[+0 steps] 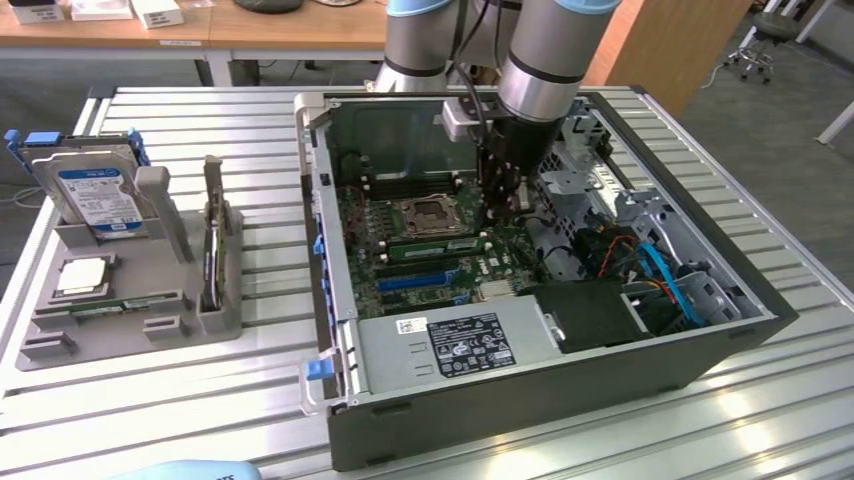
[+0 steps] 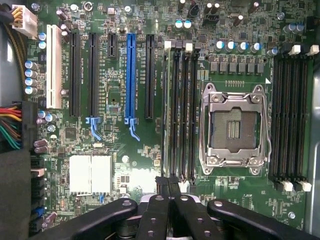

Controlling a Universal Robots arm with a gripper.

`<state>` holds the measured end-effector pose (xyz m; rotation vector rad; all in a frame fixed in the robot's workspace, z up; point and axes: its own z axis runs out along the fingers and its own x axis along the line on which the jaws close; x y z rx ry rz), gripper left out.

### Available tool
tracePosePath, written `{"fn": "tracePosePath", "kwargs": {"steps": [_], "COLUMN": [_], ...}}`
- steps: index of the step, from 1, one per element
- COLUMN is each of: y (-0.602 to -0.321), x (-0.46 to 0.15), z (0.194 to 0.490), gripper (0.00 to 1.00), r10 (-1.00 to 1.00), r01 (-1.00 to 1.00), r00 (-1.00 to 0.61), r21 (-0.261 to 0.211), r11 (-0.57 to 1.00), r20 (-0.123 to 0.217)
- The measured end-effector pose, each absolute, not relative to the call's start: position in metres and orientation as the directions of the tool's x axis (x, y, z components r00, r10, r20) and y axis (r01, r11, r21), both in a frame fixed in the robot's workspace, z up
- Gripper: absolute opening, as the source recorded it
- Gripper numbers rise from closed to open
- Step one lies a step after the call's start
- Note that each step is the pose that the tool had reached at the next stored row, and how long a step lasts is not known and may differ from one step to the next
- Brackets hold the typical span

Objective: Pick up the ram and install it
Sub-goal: 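Press down the ram until it locks into place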

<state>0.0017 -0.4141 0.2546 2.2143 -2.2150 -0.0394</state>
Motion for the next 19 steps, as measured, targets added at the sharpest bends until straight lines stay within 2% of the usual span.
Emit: {"fn": "tracePosePath", "kwargs": {"steps": [19], "y": [-0.4142], "x": [0.0078], "z": [0.2535], "gripper": [0.1], "r10": [-1.0], "r01": [-1.0], "r00": [0.0], "r21": [0.024], "r11": [0.0], "r20": [-0.011]}}
